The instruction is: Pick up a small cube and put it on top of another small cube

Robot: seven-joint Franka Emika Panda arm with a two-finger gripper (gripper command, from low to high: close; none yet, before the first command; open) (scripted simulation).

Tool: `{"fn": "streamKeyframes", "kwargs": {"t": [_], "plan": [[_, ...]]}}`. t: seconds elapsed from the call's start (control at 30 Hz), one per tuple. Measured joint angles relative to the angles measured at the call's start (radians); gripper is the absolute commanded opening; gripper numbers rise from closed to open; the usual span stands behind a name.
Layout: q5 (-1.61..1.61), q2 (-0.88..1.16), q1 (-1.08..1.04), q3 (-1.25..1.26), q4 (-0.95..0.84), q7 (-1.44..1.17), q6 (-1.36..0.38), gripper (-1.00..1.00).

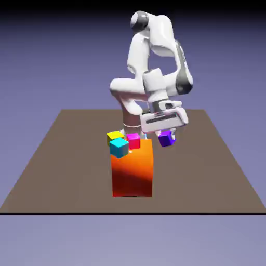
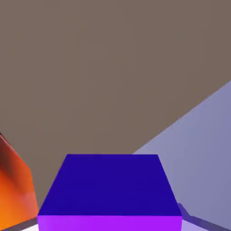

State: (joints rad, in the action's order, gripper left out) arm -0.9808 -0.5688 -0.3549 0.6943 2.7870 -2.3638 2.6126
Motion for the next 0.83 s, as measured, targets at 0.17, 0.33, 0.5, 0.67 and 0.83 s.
{"fn": "streamKeyframes", "kwargs": {"t": [0.17, 0.33, 0.5, 0.67, 0.83], "plan": [[0.219, -0.057, -0.027, -0.164, -0.022, -0.110, -0.119, -1.00], [0.437, -0.114, -0.054, -0.329, -0.043, -0.221, -0.238, -1.00], [0.654, -0.157, -0.103, -0.453, -0.045, -0.410, -0.347, -1.00], [0.671, -0.098, -0.088, -0.460, 0.003, -0.452, -0.236, -1.00], [0.648, -0.030, -0.080, -0.445, 0.042, -0.462, -0.128, 1.00]]}}
